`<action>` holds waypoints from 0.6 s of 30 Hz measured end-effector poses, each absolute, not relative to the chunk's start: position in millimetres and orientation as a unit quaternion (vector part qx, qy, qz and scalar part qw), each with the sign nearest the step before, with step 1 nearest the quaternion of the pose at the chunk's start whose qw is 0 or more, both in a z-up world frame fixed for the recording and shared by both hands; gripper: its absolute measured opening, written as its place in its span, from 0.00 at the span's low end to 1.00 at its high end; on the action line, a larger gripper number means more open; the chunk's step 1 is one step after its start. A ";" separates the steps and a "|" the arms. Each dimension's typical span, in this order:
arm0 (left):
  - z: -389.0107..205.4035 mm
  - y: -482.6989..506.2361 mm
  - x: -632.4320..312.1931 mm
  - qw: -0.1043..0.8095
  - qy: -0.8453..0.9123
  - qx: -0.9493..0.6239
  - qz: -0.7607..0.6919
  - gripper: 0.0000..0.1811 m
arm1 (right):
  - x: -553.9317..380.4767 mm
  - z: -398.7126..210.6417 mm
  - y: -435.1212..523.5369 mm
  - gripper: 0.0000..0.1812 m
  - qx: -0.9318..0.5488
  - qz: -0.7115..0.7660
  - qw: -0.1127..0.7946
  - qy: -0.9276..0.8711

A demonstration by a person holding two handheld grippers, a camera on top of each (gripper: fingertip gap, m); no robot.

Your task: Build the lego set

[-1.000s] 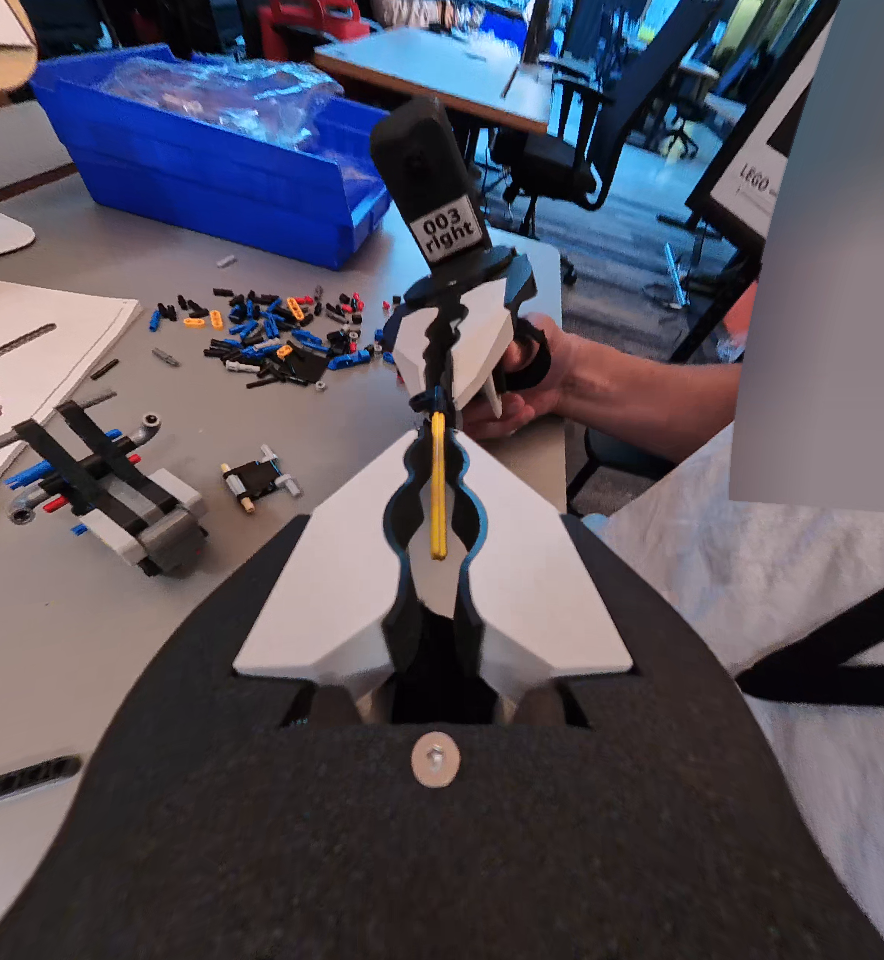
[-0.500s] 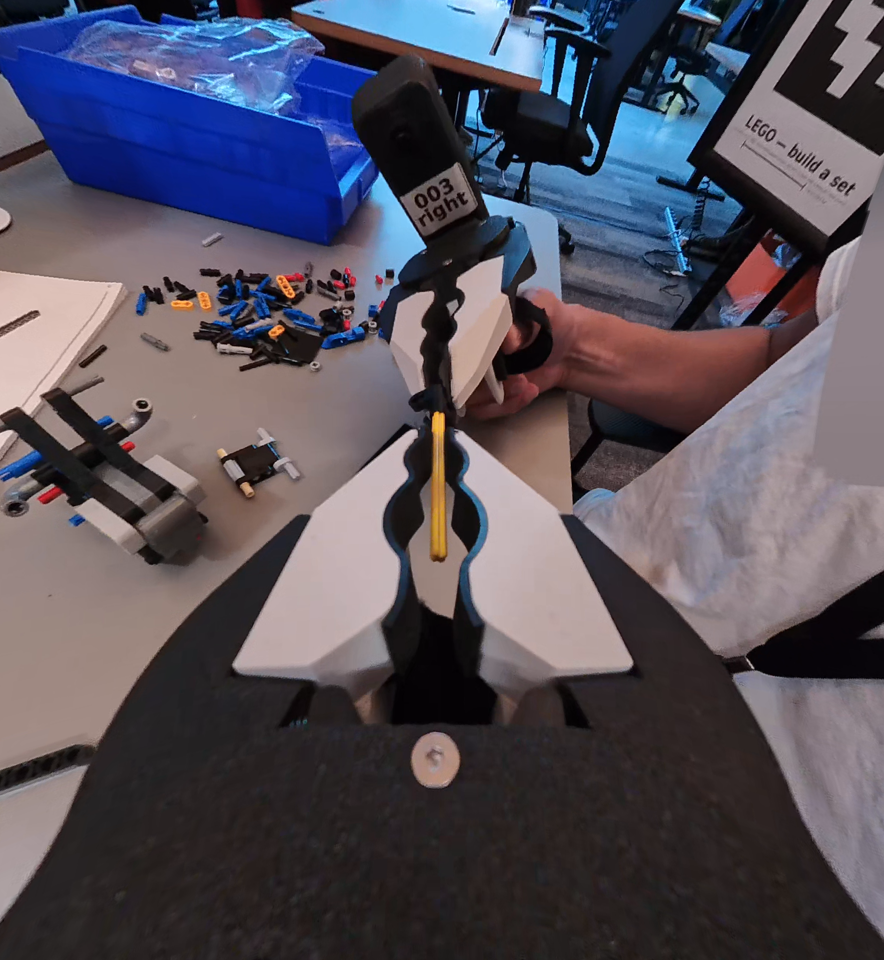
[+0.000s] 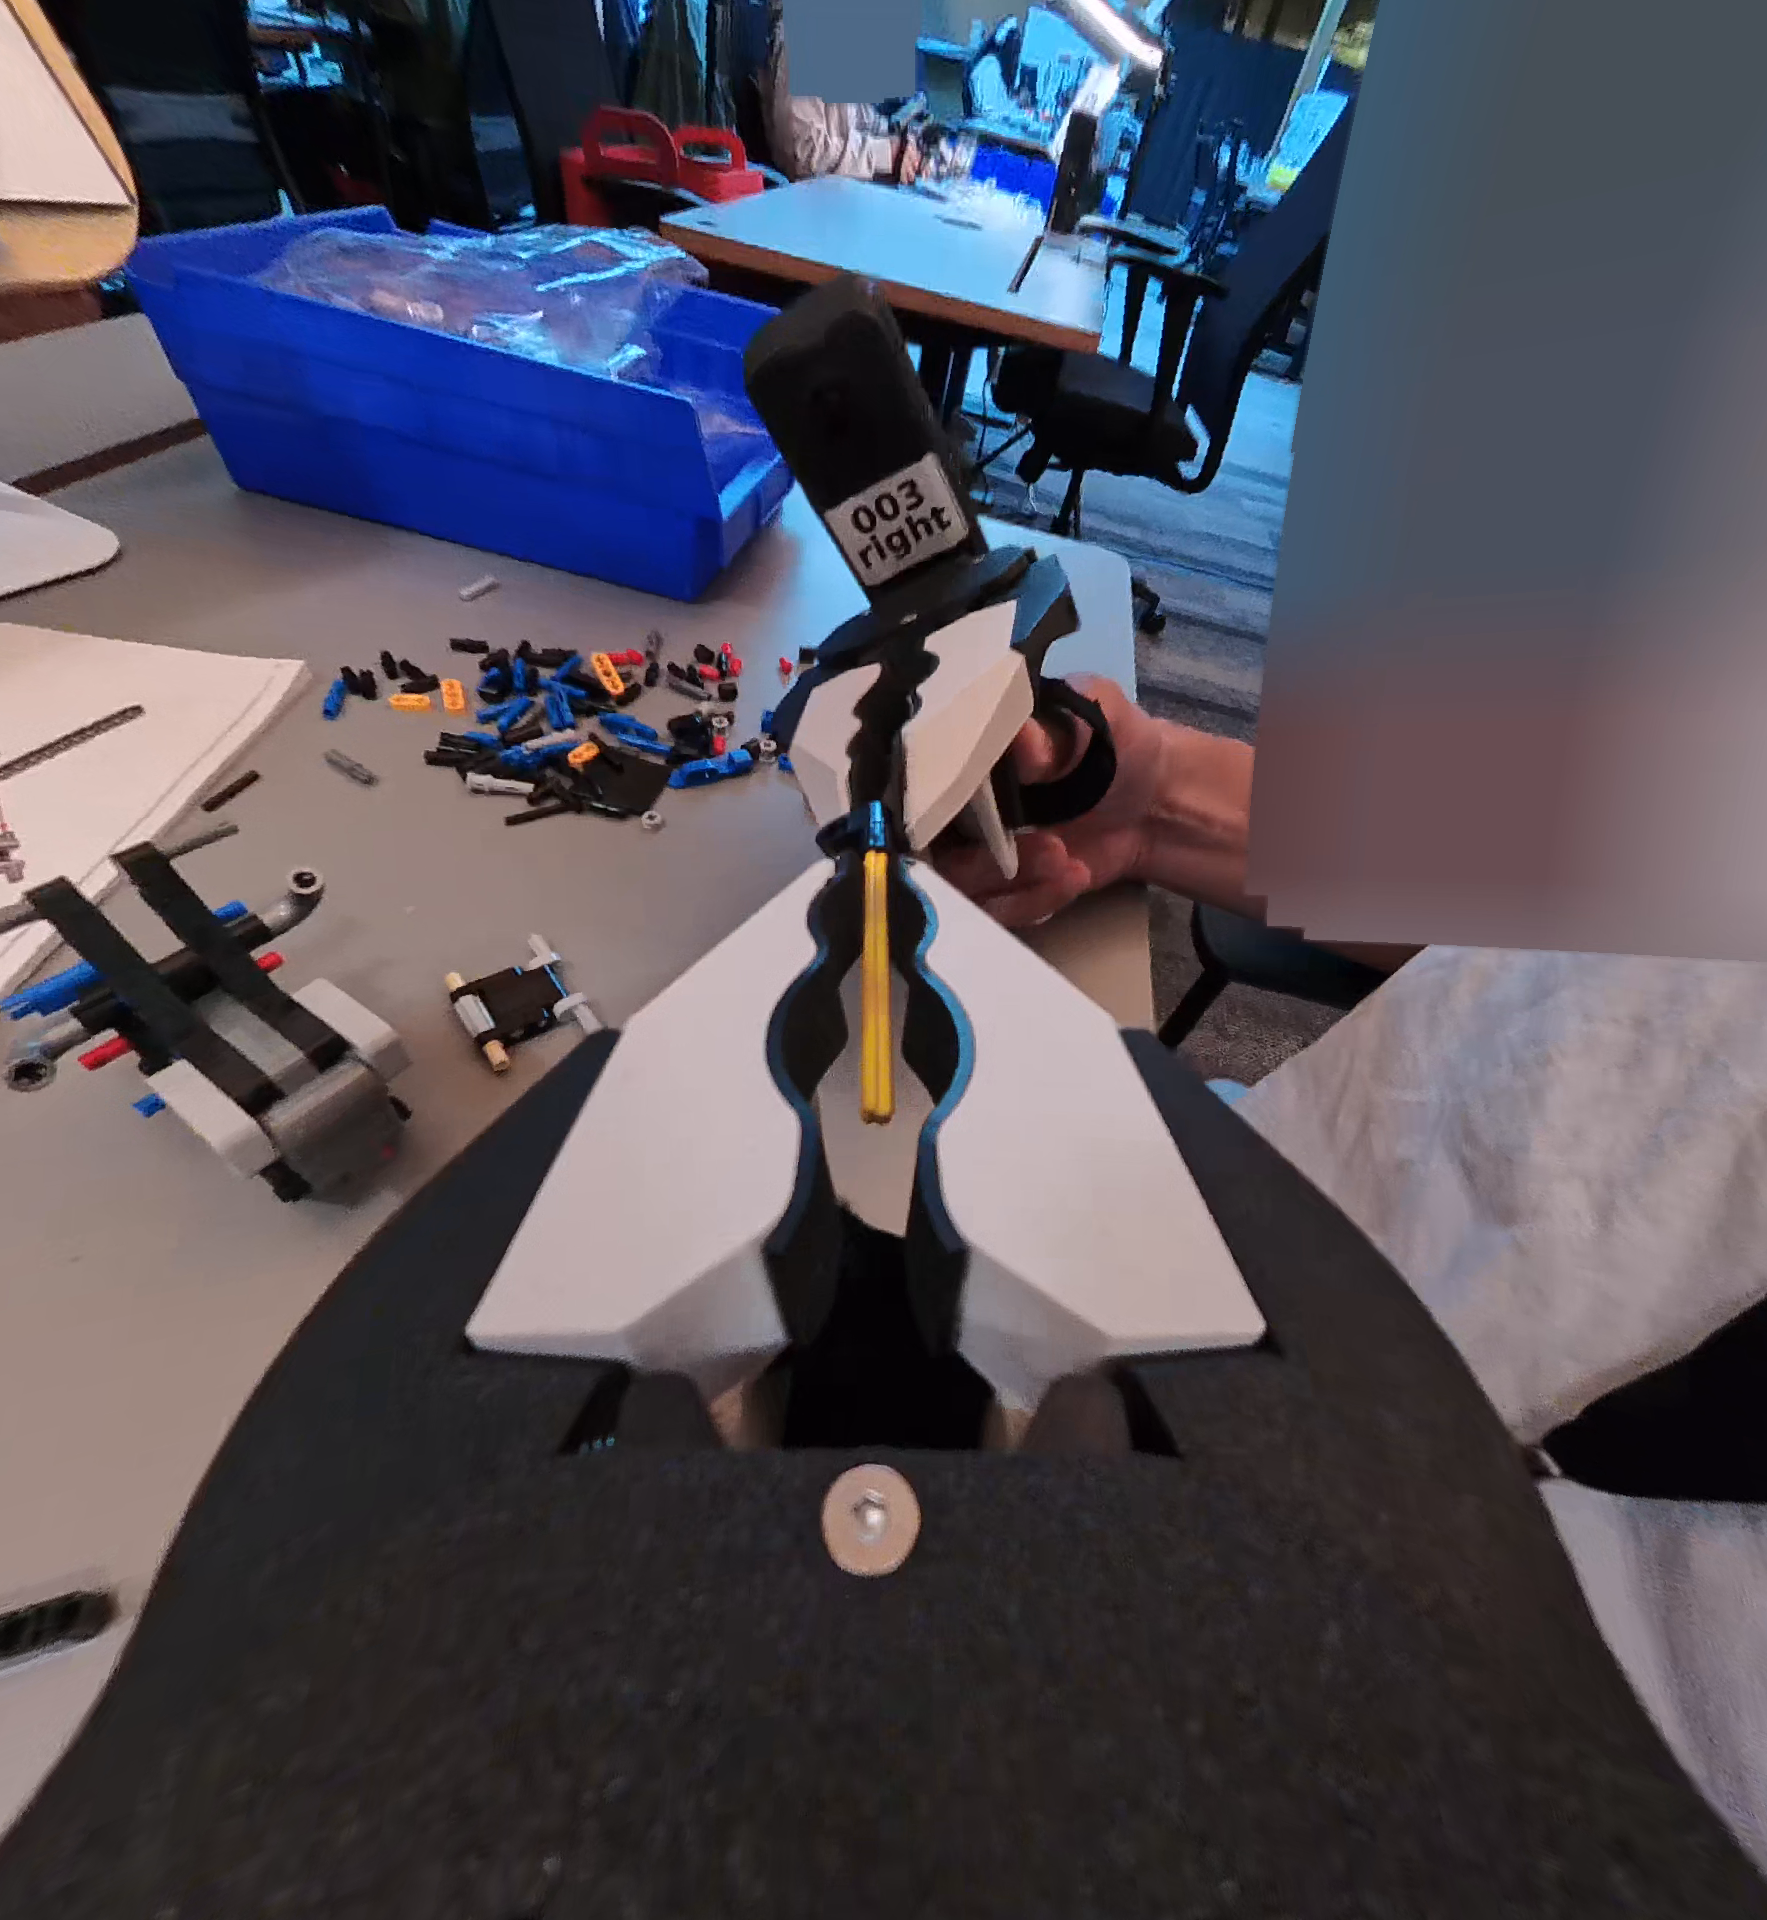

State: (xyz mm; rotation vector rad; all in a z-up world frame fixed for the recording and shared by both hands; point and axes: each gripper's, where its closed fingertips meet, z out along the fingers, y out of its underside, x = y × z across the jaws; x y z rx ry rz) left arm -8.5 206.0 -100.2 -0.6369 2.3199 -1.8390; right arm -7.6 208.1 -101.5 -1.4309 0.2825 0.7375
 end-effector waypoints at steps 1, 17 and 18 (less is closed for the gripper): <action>-102.0 206.0 -7.8 0.064 0.769 -0.207 -0.601 0.01 | -6.9 -103.5 208.0 0.03 -0.643 0.325 0.681 0.127; -113.4 221.8 -13.6 0.016 0.756 -0.196 -0.625 0.01 | -9.5 -116.4 212.2 0.04 -0.688 0.265 0.666 0.112; -113.9 221.9 -14.5 0.019 0.758 -0.189 -0.623 0.01 | -10.2 -116.8 212.4 0.04 -0.689 0.266 0.665 0.111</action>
